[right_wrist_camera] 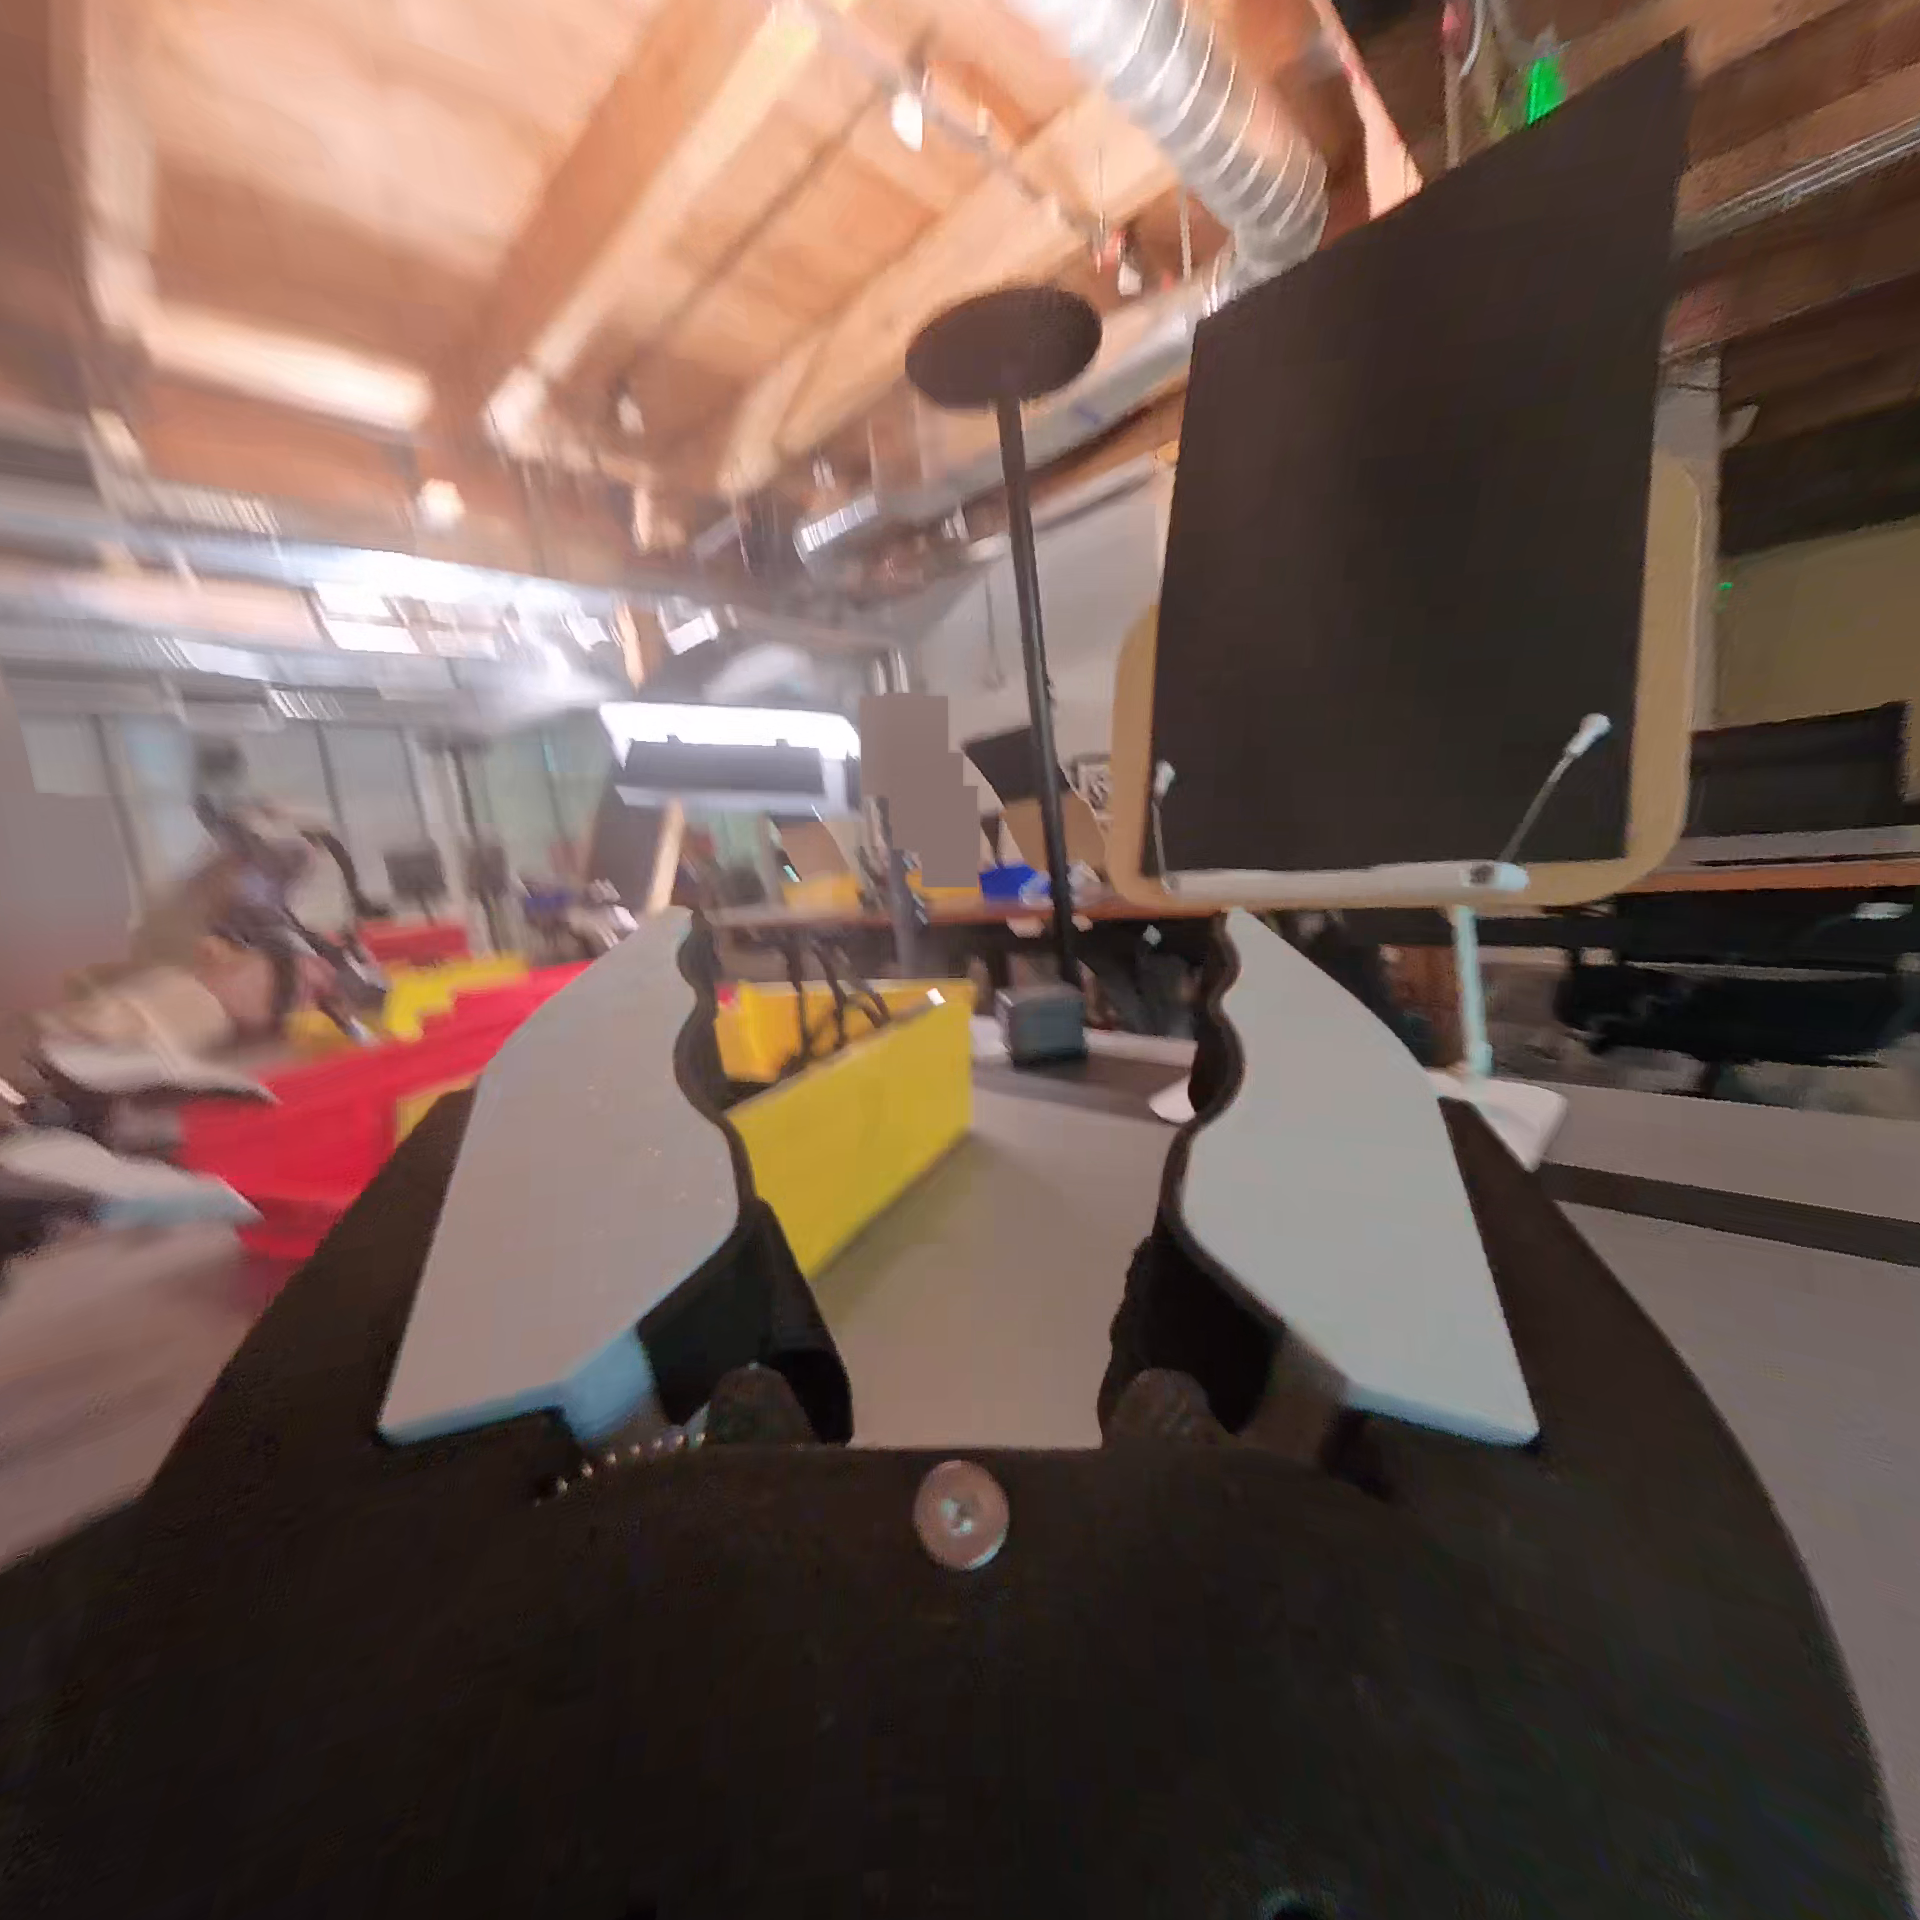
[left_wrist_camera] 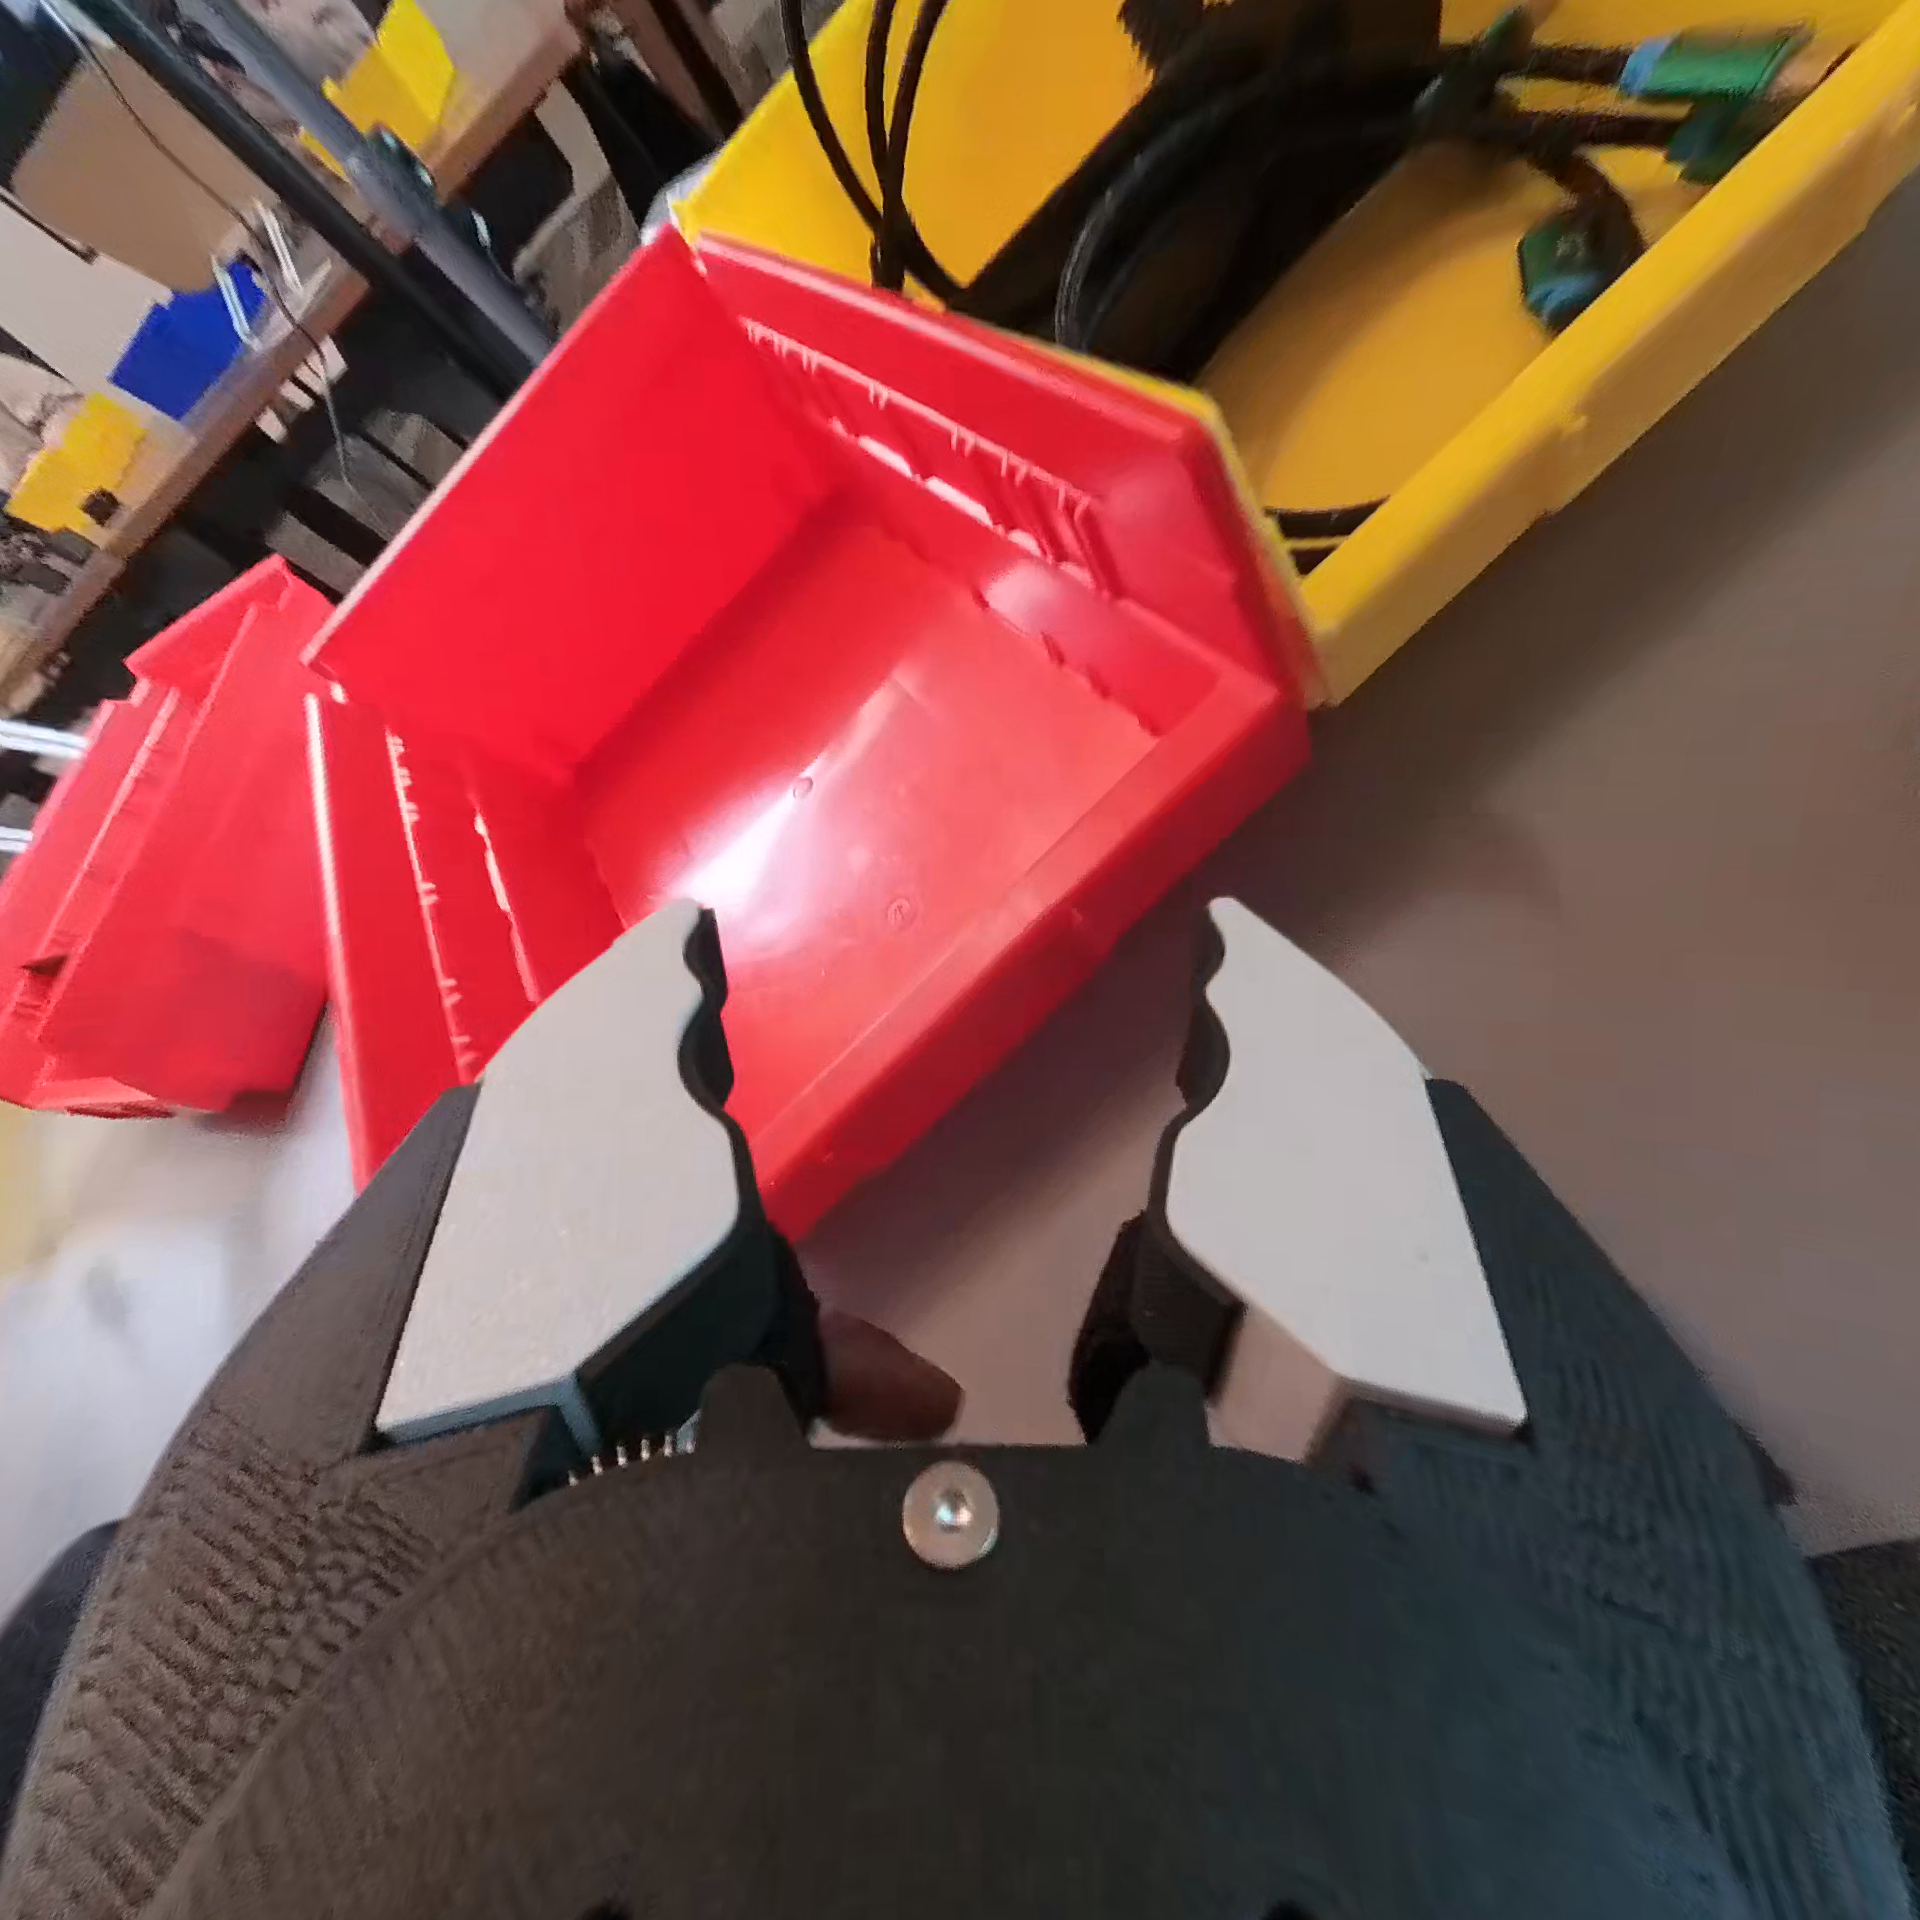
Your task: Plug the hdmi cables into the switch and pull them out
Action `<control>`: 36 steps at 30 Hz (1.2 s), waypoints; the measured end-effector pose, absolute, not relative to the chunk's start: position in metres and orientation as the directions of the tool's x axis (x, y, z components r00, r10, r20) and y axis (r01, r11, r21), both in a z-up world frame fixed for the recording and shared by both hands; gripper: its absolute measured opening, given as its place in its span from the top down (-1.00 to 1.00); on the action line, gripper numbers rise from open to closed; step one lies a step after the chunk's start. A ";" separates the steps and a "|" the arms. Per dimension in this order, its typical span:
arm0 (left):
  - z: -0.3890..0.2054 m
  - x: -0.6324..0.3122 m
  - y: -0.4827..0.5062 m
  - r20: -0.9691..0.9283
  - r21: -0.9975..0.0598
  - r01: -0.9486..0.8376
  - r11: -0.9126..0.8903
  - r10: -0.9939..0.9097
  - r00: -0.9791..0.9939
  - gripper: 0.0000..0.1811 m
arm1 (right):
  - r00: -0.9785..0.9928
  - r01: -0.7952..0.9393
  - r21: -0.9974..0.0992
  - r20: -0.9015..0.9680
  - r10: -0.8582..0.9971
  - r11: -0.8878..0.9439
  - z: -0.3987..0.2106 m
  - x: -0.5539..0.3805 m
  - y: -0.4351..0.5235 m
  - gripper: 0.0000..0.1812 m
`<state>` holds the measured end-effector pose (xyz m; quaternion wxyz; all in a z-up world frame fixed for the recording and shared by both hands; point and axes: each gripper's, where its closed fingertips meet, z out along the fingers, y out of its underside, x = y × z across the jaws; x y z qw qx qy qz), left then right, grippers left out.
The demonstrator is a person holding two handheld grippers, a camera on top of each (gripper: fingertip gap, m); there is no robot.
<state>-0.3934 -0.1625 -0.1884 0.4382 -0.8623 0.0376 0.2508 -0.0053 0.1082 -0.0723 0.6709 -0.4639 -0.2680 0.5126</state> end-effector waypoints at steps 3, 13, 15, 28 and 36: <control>-0.202 -0.400 -0.167 -0.402 -0.746 -0.210 -0.631 0.176 0.899 0.01 | 0.245 -0.521 -0.853 -0.201 0.948 -0.046 -0.067 -0.003 0.105 0.04; -0.250 -0.435 -0.171 -0.530 -0.575 -0.245 -0.781 0.127 0.839 0.25 | 0.229 -0.495 -0.867 -0.200 0.953 -0.063 -0.074 -0.010 0.103 0.02; -0.250 -0.436 -0.171 -0.531 -0.565 -0.226 -0.793 0.139 0.836 0.32 | 0.231 -0.492 -0.869 -0.196 0.953 -0.059 -0.074 -0.010 0.102 0.02; -0.260 -0.395 -0.187 -0.352 -0.462 -0.144 -0.875 0.032 0.936 0.39 | 0.202 -0.526 -0.843 -0.248 0.947 -0.109 -0.072 -0.006 0.105 0.06; -0.228 -0.415 -0.177 -0.694 -0.427 -0.471 -0.772 -0.054 0.718 0.60 | 0.195 -0.521 -0.846 -0.250 0.948 -0.116 -0.074 -0.008 0.104 0.06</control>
